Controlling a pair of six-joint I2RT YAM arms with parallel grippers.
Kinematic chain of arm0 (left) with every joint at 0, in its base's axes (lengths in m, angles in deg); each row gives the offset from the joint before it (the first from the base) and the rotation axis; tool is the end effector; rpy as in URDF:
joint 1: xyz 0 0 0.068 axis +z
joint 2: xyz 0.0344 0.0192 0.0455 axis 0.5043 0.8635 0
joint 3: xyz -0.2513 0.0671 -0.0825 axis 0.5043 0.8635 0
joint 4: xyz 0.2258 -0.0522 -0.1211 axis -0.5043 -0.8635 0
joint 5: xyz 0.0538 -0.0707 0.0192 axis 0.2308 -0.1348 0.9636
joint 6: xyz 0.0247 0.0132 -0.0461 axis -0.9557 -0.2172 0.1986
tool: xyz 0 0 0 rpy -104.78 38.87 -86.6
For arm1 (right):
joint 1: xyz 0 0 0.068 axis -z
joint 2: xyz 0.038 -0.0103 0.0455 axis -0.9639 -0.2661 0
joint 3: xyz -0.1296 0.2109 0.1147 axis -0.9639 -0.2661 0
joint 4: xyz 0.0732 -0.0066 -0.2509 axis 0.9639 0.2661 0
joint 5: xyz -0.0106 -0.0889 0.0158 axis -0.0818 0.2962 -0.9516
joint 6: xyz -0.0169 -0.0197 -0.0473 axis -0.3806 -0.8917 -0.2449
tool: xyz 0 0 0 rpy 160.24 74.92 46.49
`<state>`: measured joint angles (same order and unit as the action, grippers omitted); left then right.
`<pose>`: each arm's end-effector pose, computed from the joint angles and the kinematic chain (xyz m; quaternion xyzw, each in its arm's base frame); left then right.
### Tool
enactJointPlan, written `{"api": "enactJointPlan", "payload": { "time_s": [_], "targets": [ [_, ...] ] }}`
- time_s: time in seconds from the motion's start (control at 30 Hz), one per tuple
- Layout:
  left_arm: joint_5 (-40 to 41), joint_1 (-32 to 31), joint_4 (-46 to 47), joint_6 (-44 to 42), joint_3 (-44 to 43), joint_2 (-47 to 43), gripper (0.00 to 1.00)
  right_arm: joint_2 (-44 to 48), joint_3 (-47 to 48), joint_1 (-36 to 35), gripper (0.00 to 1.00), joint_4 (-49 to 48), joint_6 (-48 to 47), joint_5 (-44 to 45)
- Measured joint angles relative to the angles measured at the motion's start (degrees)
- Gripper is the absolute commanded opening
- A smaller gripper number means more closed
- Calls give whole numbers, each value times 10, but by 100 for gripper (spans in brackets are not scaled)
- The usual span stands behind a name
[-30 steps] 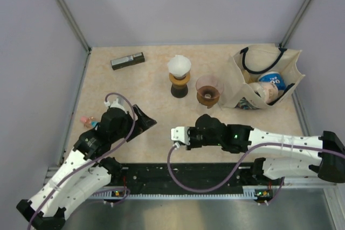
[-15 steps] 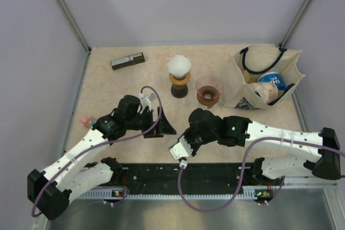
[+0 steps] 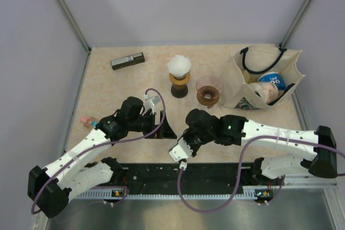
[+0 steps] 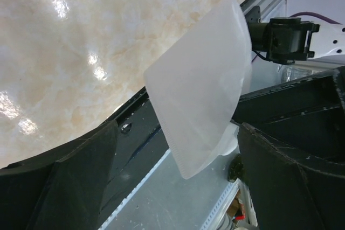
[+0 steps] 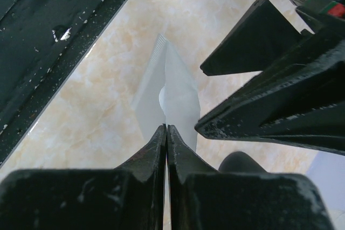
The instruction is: Place the coffee filter in the dripper
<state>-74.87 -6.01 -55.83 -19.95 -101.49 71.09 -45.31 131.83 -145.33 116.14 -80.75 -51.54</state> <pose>0.1428 -0.1288 0.2635 0.0834 0.8765 -0.4492 0.1514 0.0772 0.2480 0.2937 -0.8725 0.3099 0.1361 0.3525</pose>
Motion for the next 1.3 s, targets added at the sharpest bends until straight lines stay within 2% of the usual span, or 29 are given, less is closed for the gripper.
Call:
{"api": "enactJointPlan", "payload": {
  "time_s": [0.27, 0.57, 0.7, 0.8, 1.03, 1.3],
  "targets": [
    [8, -23, 4, -5, 24, 4, 91, 0, 1, 0, 0, 0, 0, 2],
    [23, -49, 28, -8, 23, 48, 75, 0, 1, 0, 0, 2, -9, -10],
    [23, -60, 38, -16, 12, 83, 74, -1, 5, 0, 0, 4, -15, -16],
    [18, -65, 53, -20, 6, 95, 69, -1, 8, 0, 0, 6, -16, -20],
    [5, -66, 81, -23, 3, 107, 42, -1, 8, 0, 0, 13, -17, -25],
    [45, -66, 45, -56, -33, 114, 9, 12, 7, 0, 0, 23, 3, -25]
  ]
}}
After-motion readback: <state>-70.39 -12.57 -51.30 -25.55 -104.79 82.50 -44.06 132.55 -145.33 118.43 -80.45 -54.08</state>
